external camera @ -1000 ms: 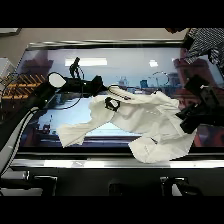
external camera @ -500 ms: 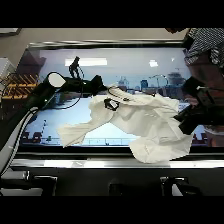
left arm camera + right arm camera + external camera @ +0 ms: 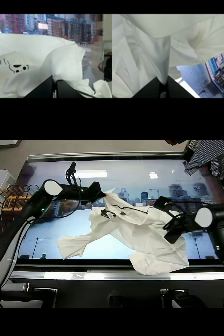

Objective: Fold the clothes and pants, and hang the long-sleeved shirts on hangers.

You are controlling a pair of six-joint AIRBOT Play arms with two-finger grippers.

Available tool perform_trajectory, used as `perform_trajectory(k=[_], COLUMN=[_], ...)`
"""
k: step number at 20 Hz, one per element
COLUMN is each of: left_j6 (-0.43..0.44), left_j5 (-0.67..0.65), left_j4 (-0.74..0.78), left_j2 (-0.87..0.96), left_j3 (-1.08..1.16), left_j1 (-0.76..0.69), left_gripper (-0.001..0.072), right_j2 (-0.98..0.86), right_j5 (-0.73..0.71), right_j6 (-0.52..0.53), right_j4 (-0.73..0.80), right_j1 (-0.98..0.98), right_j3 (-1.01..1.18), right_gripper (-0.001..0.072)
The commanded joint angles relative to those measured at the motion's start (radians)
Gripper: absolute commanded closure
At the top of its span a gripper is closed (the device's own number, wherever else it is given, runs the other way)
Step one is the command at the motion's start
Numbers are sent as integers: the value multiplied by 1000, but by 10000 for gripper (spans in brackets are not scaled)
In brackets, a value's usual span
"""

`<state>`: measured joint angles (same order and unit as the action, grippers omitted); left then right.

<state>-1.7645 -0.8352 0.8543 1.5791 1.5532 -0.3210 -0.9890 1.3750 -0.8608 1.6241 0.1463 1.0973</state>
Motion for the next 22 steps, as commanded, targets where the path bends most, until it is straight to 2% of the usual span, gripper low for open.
perform_trajectory(k=[1,9,17,20,22], left_j6=[3,4,3,4,40], left_j5=[-20,-22,-21,-21,-22], left_j4=[-5,-6,-8,64,127], left_j2=[0,-1,2,10,18], left_j3=[8,10,8,7,3], left_j1=[-14,-148,-300,-312,-316], left_gripper=[692,691,691,690,689], right_j2=[-20,-21,-71,-68,-54], right_j5=[-1,-159,-224,-219,-220], right_j6=[-110,-211,-279,-342,-362], right_j4=[39,-47,-125,-124,-123], right_j1=[85,115,115,115,115], right_j3=[0,0,4,40,59], right_gripper=[684,684,684,684,684])
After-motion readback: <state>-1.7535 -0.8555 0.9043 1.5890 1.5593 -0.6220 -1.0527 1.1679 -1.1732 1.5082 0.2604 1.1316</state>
